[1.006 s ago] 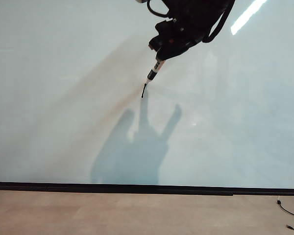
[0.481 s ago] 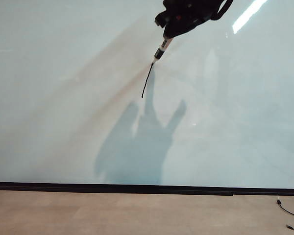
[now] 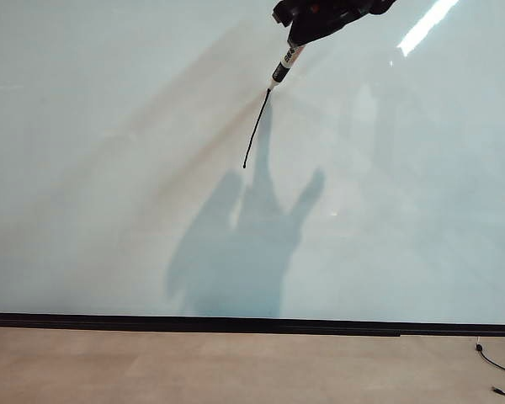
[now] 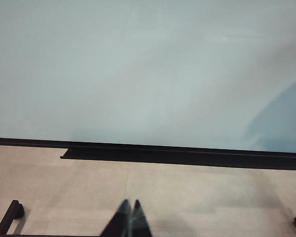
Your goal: Pick up the pen on the shelf to the right of the whiteboard and write the letter A.
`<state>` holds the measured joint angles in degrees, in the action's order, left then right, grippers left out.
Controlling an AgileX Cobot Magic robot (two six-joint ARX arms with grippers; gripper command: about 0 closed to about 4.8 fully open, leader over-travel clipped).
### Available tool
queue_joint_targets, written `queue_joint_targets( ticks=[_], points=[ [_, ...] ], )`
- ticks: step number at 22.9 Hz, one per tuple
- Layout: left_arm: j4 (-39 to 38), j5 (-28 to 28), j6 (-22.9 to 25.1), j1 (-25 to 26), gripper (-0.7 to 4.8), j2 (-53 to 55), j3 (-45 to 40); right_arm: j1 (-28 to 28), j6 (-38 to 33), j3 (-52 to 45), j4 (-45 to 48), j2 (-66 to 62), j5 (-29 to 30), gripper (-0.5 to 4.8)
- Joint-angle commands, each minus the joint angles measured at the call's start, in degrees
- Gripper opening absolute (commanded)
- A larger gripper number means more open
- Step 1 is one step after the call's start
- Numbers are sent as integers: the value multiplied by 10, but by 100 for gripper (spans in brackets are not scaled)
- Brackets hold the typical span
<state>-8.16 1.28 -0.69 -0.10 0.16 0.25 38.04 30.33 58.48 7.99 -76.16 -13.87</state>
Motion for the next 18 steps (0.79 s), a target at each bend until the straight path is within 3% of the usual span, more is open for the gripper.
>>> queue_joint_targets(
  ticks=[1, 5, 12, 15, 16, 18],
  points=[
    [5, 0, 2, 0, -5, 0, 1, 3, 1, 3, -32, 11, 9, -6],
    [5, 0, 2, 0, -5, 0, 1, 54, -19, -47, -54, 50, -16, -6],
    [5, 0, 2, 0, -5, 0, 1, 82, -76, -113, -34, 65, -95, -5],
    [5, 0, 2, 0, -5, 0, 1, 53, -218, -169, 126, 62, -25, -5],
    [5, 0, 2, 0, -5, 0, 1, 48, -274, -198, 217, 50, -28, -6],
    [5, 0, 2, 0, -4, 0, 1, 44, -339, -222, 290, 30, -42, -6]
  ],
)
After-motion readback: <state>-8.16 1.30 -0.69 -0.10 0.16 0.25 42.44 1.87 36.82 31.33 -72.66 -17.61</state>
